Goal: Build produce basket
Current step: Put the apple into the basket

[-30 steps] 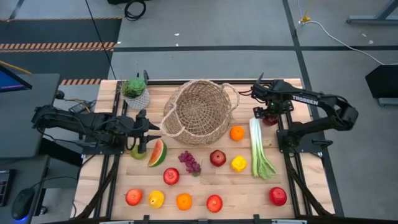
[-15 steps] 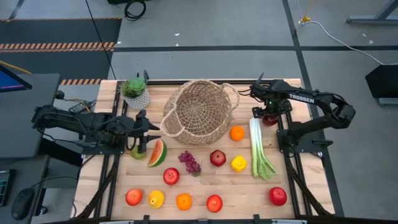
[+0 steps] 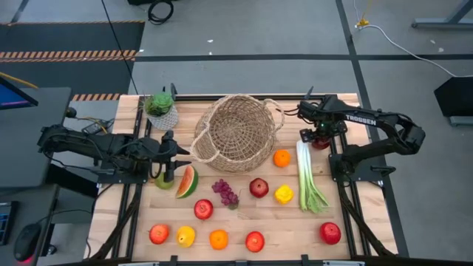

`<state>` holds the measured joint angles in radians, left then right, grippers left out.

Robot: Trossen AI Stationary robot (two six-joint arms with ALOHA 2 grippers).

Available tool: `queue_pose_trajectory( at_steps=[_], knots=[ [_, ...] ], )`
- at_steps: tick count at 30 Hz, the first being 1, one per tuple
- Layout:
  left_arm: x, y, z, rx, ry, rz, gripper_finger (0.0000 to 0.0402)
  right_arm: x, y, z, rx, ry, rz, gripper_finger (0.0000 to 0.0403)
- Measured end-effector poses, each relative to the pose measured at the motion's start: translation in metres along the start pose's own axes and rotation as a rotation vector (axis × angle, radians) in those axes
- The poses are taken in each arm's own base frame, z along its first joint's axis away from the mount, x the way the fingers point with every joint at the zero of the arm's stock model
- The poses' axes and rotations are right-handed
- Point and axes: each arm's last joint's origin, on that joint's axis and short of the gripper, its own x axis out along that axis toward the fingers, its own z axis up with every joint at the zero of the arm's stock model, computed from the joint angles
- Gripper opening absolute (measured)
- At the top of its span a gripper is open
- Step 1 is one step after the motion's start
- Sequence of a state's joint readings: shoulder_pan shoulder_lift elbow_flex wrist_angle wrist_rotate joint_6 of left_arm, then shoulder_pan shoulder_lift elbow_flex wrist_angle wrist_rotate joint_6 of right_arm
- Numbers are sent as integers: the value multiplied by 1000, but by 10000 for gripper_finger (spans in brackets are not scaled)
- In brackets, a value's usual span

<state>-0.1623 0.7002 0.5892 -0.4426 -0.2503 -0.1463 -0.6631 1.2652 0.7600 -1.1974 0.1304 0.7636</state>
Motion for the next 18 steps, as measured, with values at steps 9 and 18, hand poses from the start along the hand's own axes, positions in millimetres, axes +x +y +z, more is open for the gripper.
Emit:
queue_pose_trajectory(
  at_steps=[9,18],
  knots=[
    [0,0,0,0,0,0,165,0,3,-3,-53,-9,-11,273],
    [0,0,0,1,0,0,164,-10,9,-3,-120,-12,25,267]
  ],
)
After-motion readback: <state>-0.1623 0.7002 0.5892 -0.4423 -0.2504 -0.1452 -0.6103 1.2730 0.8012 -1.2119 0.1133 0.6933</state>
